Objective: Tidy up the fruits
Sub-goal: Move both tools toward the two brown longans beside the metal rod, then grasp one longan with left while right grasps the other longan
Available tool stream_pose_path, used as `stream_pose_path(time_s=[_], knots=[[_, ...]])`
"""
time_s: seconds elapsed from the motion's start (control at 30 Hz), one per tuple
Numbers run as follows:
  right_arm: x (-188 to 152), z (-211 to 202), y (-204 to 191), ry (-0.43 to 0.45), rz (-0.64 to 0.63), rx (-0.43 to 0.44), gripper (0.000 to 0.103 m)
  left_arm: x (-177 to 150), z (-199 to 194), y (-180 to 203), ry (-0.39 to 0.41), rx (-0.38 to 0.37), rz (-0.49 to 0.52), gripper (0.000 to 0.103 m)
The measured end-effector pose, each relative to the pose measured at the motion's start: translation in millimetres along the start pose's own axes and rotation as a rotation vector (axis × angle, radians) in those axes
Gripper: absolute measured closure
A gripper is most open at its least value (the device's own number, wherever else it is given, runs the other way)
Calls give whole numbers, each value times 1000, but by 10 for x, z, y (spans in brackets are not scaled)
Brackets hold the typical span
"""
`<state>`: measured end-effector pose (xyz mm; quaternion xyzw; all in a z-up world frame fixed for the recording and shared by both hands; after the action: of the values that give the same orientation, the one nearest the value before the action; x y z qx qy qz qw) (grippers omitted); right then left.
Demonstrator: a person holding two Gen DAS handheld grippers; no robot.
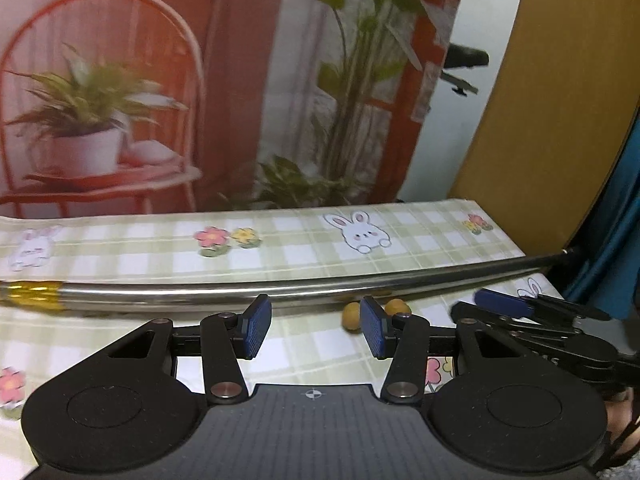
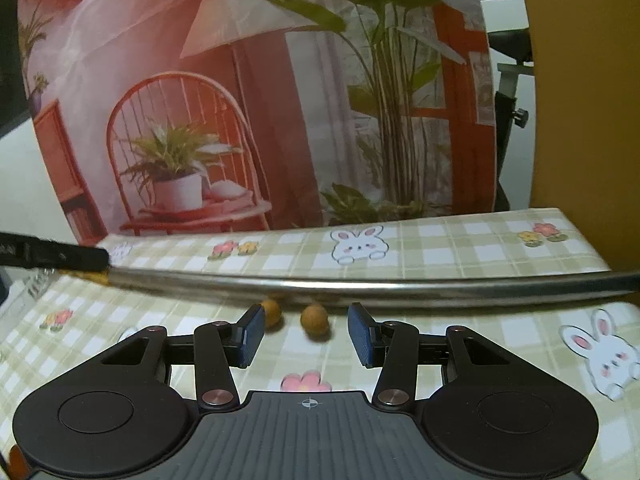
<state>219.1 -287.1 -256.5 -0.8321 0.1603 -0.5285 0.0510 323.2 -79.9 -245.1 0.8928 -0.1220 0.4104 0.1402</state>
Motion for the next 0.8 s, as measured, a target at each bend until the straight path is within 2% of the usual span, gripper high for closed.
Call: stream_pose_path(time_s=[0.27,0.43,0.53,0.67,0.8], knots=[[-90,590,150,-34,15,14,60,-45,490,43,-72,-35,16,52],[-168,865,106,-71,-11,24,62,-101,678,77,-138,-109,-4,53],[-198,966,93,-90,-22,19,66,-129,772,98,-161,-122,-9,54],[-232,1011,79,-108,-25,31,81,-147,875,143,-187,-141,-12,54],[-257,971,73,-104,-28,25,81,-160,937,180,-202,-134,5,54]])
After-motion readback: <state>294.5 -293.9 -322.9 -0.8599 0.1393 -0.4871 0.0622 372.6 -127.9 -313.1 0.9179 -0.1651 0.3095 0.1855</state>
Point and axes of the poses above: each gripper's, at about its wrist camera, not at the fingertips, and z roughly the way its jaws point, y to its right, x to its top, the point moved 10 cm from there along z, roughly the way its jaws point, and after that the axes turned 1 degree about z, right-handed, at the moved point
